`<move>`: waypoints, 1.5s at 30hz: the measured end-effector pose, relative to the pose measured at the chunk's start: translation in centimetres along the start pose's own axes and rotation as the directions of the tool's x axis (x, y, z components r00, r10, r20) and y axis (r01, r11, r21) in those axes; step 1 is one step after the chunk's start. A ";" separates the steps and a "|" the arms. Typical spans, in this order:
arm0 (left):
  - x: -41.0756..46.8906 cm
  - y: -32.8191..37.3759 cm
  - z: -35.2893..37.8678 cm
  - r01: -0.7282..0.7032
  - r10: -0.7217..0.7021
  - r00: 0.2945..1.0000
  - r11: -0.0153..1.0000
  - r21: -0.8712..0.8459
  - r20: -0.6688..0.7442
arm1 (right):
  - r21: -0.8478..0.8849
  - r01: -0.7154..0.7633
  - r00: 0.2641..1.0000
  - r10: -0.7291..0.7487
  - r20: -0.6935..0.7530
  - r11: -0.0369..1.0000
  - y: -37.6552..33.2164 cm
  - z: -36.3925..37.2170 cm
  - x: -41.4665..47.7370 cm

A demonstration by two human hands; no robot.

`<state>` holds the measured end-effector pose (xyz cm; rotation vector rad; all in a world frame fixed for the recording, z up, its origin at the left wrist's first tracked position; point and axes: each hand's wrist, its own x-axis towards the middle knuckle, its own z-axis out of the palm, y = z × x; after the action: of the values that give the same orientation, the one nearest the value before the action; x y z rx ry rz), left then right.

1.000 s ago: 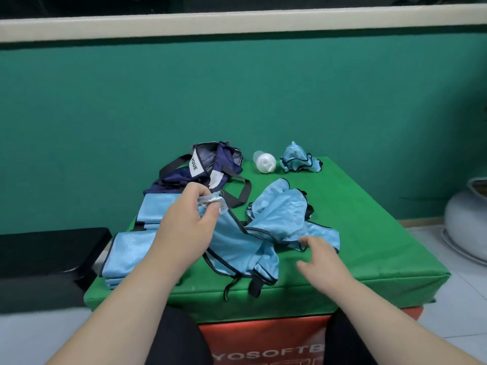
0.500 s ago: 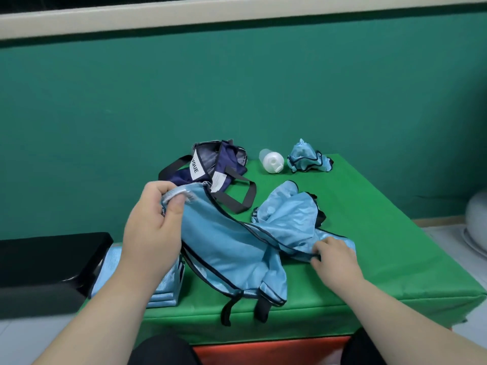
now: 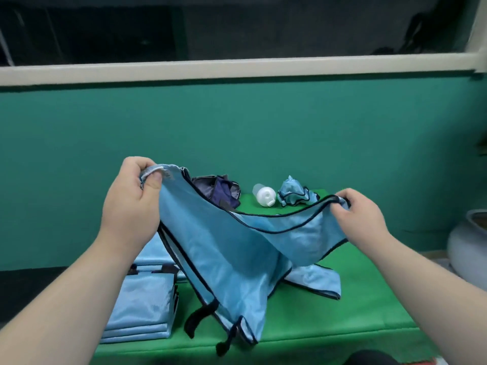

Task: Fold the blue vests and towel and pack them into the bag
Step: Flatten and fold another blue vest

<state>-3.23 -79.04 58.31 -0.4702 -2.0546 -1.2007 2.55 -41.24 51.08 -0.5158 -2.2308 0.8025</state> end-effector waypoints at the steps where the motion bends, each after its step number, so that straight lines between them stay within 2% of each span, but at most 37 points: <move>1: 0.4 0.4 -0.4 -0.011 0.011 1.000 1.000 0.003 -0.001 | 0.000 0.024 0.999 -0.024 -0.021 1.000 -0.9 -1.2 0.5; 9: 3.2 4.3 -4.2 -0.068 0.068 0.998 0.997 -0.027 -0.004 | 0.059 0.162 0.981 -0.154 -0.119 0.985 -8.5 -11.2 3.0; 16: 6.5 8.8 -8.5 -0.111 0.108 0.992 0.993 -0.050 -0.064 | 0.111 0.278 0.951 -0.257 -0.174 0.954 -15.0 -20.0 3.5; 20: 8.0 10.8 -10.9 -0.143 0.140 0.985 0.989 -0.027 -0.100 | 0.154 0.353 0.917 -0.309 -0.252 0.923 -17.8 -23.6 3.5; 24: 9.0 11.9 -12.3 -0.178 0.176 0.978 0.984 -0.013 -0.114 | 0.076 0.397 0.885 -0.360 -0.295 0.915 -19.1 -25.3 3.9; 32: 10.7 10.4 -9.7 -0.167 0.167 0.986 0.986 0.029 -0.026 | -0.019 0.381 0.898 -0.375 -0.229 0.924 -19.0 -21.8 5.9; 38: 11.2 6.2 -3.6 -0.110 0.101 0.989 0.990 0.087 0.104 | -0.087 0.311 0.942 -0.319 -0.100 0.946 -14.9 -14.8 8.8; 45: 12.1 -1.2 5.6 -0.055 0.012 0.961 0.987 0.150 0.277 | -0.140 0.223 0.975 -0.221 0.030 0.965 -8.4 -5.5 13.5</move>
<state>-14.50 -75.21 64.54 -0.6227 -2.3452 -0.9878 -3.59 -37.65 66.33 -0.3180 -2.3199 0.5353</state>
